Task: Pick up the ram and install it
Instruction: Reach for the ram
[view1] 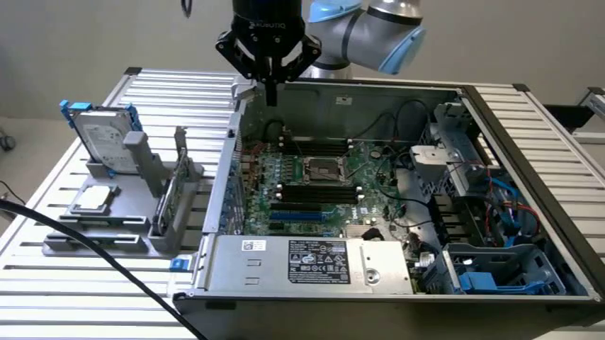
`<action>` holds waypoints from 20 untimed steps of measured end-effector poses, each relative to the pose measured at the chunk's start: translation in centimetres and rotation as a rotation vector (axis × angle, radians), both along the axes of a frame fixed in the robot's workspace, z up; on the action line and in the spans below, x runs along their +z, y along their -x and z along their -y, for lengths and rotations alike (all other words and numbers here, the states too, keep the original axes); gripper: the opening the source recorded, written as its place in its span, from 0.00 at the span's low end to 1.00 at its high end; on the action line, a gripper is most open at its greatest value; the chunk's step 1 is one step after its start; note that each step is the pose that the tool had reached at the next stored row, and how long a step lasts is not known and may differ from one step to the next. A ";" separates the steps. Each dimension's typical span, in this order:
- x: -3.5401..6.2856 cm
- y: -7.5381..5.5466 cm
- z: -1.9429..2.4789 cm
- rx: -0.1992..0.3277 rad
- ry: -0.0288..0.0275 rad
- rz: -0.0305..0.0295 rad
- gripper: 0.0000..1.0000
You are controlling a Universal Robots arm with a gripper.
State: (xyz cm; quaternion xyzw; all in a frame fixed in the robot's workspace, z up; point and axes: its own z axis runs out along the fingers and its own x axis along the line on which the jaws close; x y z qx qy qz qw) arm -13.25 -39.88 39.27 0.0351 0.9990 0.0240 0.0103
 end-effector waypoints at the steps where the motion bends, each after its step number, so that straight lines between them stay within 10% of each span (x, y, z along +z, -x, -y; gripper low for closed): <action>1: 0.00 0.5 0.00 0.000 0.0000 0.0000 0.11; 20: -0.39 9.1 0.00 0.000 0.0008 -0.0001 0.11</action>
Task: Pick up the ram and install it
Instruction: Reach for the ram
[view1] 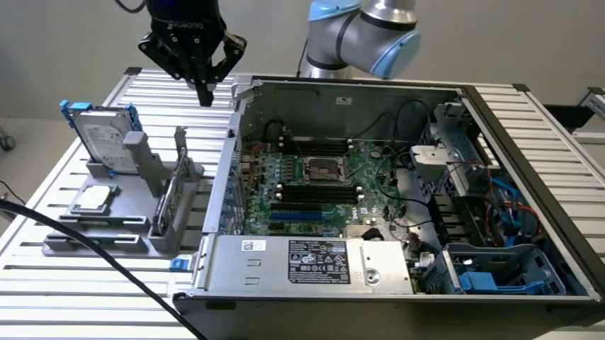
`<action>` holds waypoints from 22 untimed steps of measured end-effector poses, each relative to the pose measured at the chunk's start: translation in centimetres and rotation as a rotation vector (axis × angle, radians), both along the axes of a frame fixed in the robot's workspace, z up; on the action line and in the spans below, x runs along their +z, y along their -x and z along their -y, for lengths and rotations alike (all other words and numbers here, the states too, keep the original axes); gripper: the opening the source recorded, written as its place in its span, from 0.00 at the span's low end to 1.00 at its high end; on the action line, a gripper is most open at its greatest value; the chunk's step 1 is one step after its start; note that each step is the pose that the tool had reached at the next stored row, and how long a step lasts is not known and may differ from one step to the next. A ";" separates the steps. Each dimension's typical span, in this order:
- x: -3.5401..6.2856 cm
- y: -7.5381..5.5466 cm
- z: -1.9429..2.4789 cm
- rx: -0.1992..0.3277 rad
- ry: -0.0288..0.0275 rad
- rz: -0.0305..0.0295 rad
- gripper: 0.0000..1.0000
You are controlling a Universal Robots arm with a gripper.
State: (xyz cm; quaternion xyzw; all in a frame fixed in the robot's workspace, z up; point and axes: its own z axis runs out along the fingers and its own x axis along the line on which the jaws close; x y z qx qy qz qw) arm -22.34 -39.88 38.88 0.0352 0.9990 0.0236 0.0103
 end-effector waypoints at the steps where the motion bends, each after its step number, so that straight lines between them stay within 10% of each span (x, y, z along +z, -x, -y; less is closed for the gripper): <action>1: -0.06 0.5 0.00 0.000 0.0003 0.0001 0.11; 22: -1.66 10.0 0.00 0.000 0.0220 0.0000 0.11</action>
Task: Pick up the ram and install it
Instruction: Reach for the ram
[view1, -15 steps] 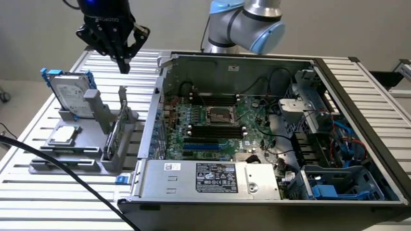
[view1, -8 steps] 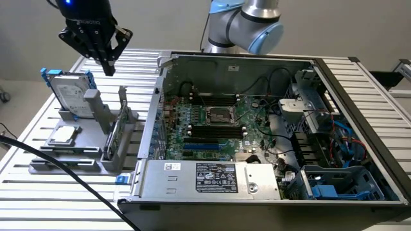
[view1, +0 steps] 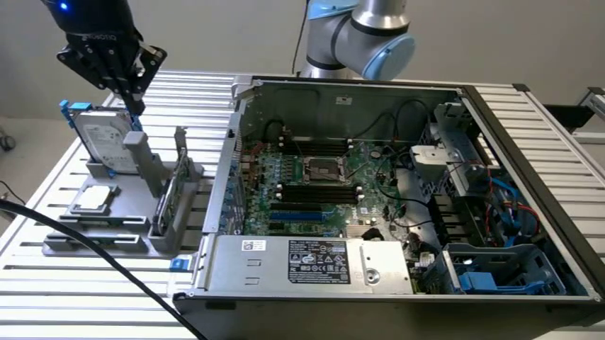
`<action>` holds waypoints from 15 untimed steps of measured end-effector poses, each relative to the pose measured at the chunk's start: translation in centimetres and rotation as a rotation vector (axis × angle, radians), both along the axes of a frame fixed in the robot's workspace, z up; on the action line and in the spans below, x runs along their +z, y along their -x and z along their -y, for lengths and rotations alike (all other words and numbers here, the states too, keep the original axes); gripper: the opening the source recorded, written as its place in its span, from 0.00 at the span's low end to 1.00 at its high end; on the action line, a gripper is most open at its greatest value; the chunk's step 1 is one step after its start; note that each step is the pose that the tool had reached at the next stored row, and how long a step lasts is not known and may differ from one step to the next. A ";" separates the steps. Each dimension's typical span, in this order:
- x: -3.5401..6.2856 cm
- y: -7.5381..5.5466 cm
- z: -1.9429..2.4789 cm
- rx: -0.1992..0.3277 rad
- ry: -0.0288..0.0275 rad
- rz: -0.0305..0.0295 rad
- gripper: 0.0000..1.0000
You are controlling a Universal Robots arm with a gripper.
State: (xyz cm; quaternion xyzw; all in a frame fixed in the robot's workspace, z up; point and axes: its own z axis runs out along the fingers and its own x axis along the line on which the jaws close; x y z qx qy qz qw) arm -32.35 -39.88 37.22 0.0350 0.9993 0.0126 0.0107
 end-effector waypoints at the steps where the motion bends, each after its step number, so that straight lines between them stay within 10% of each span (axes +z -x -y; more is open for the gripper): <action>1: -0.08 0.5 0.00 0.000 0.0015 0.0000 0.11; 10: -0.71 4.3 0.07 0.000 0.0145 -0.0034 0.11; 15: -1.02 5.0 0.45 0.000 0.0154 -0.0151 0.11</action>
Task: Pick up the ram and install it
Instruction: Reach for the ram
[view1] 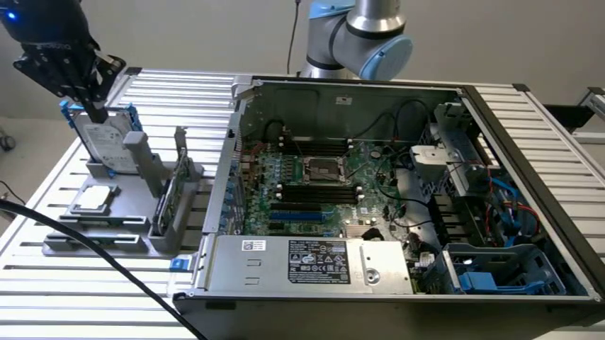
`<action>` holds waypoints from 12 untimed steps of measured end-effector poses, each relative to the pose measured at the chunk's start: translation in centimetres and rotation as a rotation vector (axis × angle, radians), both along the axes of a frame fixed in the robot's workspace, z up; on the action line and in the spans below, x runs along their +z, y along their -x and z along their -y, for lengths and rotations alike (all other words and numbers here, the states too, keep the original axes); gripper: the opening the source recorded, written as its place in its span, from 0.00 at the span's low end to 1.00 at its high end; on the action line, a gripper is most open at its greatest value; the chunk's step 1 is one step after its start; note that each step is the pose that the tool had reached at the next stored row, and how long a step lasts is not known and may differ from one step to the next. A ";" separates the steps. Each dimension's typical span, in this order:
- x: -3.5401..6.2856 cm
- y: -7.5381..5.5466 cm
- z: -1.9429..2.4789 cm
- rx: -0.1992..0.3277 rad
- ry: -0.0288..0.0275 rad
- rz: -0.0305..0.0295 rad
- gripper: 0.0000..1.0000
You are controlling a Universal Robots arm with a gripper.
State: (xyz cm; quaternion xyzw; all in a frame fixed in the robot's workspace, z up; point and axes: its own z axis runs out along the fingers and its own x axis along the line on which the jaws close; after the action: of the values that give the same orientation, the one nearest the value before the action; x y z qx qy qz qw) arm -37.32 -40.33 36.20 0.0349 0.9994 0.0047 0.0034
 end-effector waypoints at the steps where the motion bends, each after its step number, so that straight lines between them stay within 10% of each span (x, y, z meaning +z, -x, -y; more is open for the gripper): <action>1: -0.06 0.1 0.09 0.000 0.0001 -0.0032 0.11; 6: -0.25 0.4 0.62 0.001 0.0015 -0.0179 0.11; 12: -0.29 0.7 1.78 0.005 0.0016 -0.0190 0.11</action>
State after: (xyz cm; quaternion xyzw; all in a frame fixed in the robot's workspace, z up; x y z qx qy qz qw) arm -37.98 -42.11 35.92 0.0322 0.9995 0.0036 -0.0061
